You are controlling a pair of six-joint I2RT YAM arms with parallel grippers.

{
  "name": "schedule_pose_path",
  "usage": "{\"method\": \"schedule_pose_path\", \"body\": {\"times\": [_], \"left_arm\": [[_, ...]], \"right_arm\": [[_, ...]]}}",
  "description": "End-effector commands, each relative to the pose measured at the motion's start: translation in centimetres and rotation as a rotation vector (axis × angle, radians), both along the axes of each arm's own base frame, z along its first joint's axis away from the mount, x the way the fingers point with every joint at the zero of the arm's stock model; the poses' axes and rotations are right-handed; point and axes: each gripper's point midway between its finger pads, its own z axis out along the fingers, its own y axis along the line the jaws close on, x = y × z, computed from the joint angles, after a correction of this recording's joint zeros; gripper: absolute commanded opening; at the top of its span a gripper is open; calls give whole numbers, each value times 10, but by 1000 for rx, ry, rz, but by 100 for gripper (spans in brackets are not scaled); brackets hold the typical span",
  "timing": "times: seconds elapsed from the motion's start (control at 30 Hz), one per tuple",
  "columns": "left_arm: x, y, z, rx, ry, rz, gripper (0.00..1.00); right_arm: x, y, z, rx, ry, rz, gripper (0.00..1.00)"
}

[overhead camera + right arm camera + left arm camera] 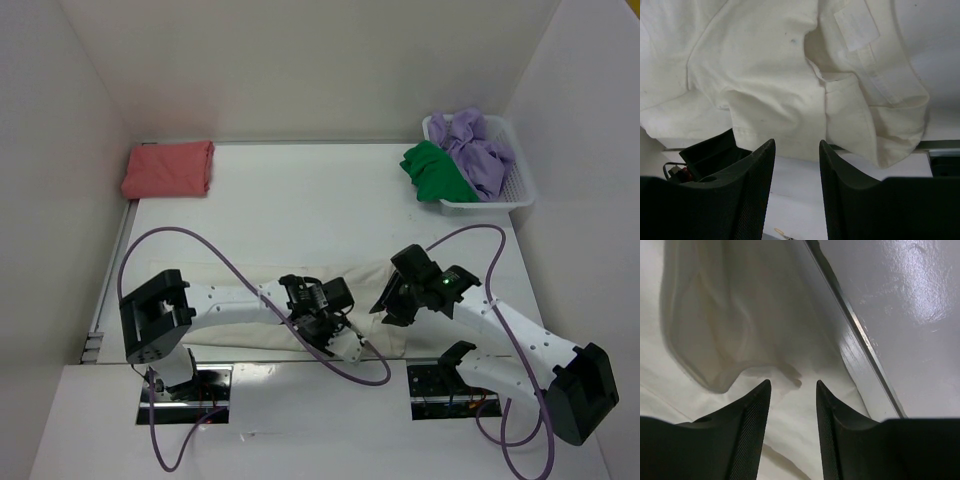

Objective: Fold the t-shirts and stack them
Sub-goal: Fold the other side of the tshirt into a rectangle

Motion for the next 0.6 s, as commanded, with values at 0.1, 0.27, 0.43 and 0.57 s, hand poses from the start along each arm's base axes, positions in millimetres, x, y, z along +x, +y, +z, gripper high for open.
{"method": "schedule_pose_path", "body": {"times": [0.1, 0.27, 0.43, 0.57], "left_arm": [[-2, 6, -12, 13, -6, -10, 48], [3, 6, -20, 22, -27, -3, 39], [5, 3, -23, 26, -25, 29, 17], [6, 0, -21, 17, -26, 38, 4]], "right_arm": [[2, -1, 0, 7, -17, -12, 46], [-1, 2, -3, 22, 3, 11, 48], [-12, 8, -12, 49, 50, 54, 53], [-17, 15, -17, 68, 86, 91, 53]]}}
